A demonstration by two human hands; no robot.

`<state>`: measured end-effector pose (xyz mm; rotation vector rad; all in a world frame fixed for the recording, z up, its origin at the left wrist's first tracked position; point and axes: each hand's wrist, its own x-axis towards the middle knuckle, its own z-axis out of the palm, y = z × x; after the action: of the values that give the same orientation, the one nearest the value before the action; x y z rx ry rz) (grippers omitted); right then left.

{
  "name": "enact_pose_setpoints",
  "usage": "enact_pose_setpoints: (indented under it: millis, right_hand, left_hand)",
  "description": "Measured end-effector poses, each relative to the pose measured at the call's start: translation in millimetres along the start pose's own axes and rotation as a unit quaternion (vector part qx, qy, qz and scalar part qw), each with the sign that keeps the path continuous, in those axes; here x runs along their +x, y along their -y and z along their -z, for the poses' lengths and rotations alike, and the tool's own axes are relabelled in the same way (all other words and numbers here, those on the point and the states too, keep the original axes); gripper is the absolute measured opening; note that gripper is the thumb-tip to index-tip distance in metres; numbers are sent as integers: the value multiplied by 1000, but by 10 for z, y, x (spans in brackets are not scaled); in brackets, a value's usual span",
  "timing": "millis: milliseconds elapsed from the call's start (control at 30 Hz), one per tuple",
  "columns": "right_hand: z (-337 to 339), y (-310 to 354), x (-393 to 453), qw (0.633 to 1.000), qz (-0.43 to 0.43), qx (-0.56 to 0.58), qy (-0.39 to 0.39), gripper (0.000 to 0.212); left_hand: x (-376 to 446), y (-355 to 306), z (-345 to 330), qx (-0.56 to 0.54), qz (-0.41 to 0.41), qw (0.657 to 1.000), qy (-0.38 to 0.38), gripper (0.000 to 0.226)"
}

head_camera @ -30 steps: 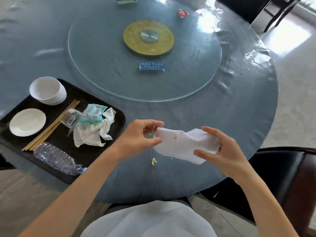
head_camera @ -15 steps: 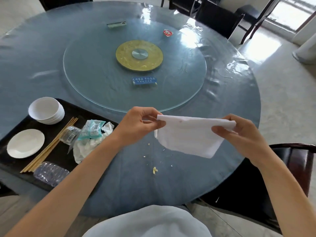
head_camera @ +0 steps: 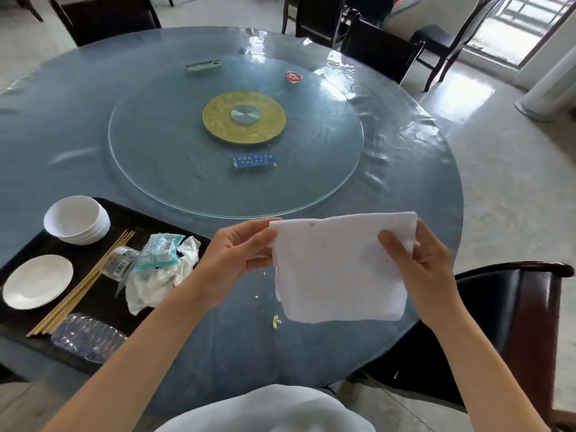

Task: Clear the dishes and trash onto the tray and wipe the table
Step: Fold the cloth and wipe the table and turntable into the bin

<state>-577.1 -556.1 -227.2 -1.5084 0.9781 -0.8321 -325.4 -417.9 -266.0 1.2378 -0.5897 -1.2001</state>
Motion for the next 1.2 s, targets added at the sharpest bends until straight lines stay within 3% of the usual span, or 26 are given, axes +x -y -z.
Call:
enact_pose_setpoints:
  millis: [133, 233, 367, 500, 567, 767, 900, 1000, 1100, 1200]
  right_hand:
    - [-9, -46, -4, 1000, -18, 6, 8, 4]
    - [0, -101, 9, 1000, -22, 5, 6, 5]
    - [-33, -152, 15, 999, -40, 10, 10, 16]
    - [-39, -232, 35, 998, -58, 21, 23, 21]
    - [-27, -275, 52, 997, -65, 24, 28, 10]
    - [-62, -237, 98, 990, -105, 92, 33, 13]
    - [-67, -229, 164, 989, -121, 86, 22, 16]
    - [-70, -186, 223, 987, -134, 80, 28, 15]
    - [-76, -112, 297, 984, -152, 80, 37, 16]
    - [-40, -51, 426, 981, -182, 55, 27, 25]
  left_hand:
    - [-1, 176, -19, -87, 34, 995, -20, 35]
    - [0, 276, -68, -86, 48, 994, -54, 51]
    - [16, 373, -180, -65, 88, 989, -102, 29]
    - [-3, 469, -240, -7, 90, 992, -92, 16]
    - [-33, 483, -241, 40, 81, 994, -69, 24]
    - [-58, 571, -195, 147, 45, 987, 52, 44]
    - [21, 768, -144, 340, -29, 935, 93, 95]
    - [164, 889, -224, 389, -40, 916, 90, 110]
    - [355, 919, -326, 357, -46, 930, 79, 96]
    - [499, 914, -361, 259, -31, 961, 90, 62]
